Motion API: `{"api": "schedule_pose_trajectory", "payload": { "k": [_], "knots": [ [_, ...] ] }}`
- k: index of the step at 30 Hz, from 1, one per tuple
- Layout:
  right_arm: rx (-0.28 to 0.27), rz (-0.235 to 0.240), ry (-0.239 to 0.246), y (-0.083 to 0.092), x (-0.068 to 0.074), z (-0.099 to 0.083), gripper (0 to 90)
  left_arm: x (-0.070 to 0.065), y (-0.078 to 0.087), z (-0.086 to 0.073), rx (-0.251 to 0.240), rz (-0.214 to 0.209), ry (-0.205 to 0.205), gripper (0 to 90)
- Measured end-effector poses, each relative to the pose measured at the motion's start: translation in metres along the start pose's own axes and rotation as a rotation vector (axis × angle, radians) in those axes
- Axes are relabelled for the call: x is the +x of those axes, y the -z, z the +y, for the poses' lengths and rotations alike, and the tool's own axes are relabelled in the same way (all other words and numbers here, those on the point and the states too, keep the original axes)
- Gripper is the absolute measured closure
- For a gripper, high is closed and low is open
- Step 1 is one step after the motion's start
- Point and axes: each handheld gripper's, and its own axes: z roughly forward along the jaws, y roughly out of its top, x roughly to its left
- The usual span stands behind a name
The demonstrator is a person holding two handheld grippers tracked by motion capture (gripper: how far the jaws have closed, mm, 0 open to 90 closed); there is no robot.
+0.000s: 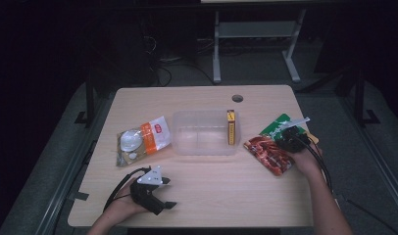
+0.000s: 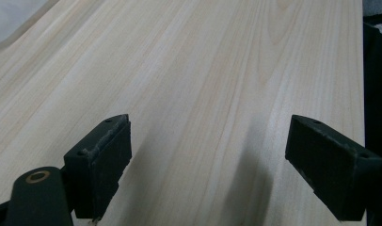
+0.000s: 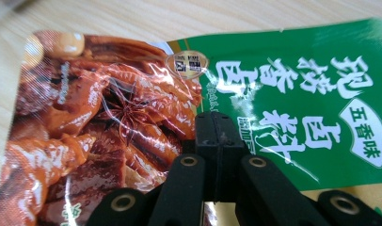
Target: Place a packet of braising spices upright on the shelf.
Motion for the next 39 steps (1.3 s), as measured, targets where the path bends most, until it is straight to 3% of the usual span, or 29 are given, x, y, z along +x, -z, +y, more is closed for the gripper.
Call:
{"api": "schedule_pose_trajectory", "payload": {
  "k": [2,5,12,23,27,31,34,39],
  "knots": [
    [0.016,0.004,-0.009,-0.002,0.0,0.0,90.0,0.0,-0.001,-0.001,0.008,-0.002,-0.003,14.5],
    [0.024,-0.01,0.018,-0.003,0.004,0.001,90.0,0.0,-0.002,-0.001,0.017,-0.011,-0.007,14.5],
    [0.076,-0.037,0.118,-0.002,0.015,0.006,90.0,-0.001,-0.006,-0.001,0.024,-0.021,-0.009,14.5],
    [0.055,0.061,0.182,0.008,0.036,-0.004,90.0,-0.002,-0.006,0.0,0.026,-0.027,-0.018,14.6],
    [0.046,0.07,0.22,0.01,0.045,-0.007,90.0,-0.003,-0.006,0.001,0.023,-0.026,-0.019,14.5],
    [0.033,0.108,0.22,0.014,0.049,-0.012,90.0,-0.003,-0.005,0.001,0.018,-0.027,-0.016,14.5],
    [0.031,0.099,0.244,0.016,0.052,-0.012,90.0,-0.003,-0.004,0.001,0.02,-0.023,-0.019,14.5],
    [-0.049,0.169,0.19,0.017,0.056,0.005,90.0,-0.002,-0.005,0.001,0.018,-0.03,-0.015,14.6]
  ]
}}
